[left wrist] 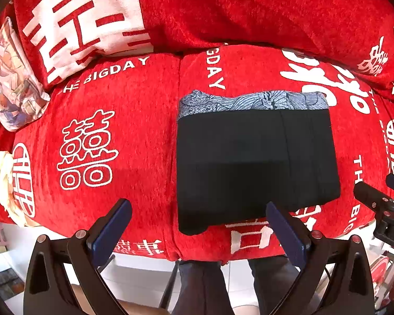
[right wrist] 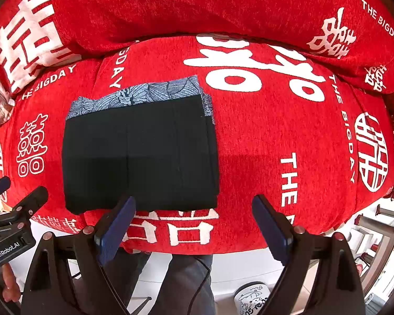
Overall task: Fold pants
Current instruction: 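Release the folded trousers and withdraw both grippers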
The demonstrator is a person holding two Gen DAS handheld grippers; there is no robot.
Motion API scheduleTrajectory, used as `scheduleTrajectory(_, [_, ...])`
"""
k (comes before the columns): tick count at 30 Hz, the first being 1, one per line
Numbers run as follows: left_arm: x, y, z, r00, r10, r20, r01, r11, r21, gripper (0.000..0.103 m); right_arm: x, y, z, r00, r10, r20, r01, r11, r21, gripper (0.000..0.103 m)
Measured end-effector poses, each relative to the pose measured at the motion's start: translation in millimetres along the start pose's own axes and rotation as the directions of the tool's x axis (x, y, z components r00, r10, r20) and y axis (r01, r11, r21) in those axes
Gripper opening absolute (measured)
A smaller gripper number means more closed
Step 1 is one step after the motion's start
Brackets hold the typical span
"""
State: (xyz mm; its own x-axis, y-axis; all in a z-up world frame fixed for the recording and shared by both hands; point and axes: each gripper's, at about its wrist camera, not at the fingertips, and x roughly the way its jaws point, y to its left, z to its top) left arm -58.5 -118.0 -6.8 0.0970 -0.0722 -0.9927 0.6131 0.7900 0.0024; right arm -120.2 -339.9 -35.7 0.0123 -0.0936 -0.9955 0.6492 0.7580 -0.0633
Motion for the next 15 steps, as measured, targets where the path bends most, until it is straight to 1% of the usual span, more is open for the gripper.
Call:
scheduleTrajectory(6, [2.0, -0.2, -0.1, 1.0, -0.006, -0.008, 0.006, 1.0, 0.0, 0.103, 2.2, 3.3, 0.1, 1.0, 0.001, -0.004, -0.001, 1.0, -0.015, 0.092])
scheduleTrajectory(15, [0.2, -4.3, -2.1, 1.0, -0.01, 0.009, 0.01, 1.0, 0.029, 0.103, 4.5, 5.7, 2.1, 1.0, 0.006, -0.012, -0.006, 1.0, -0.02, 0.092])
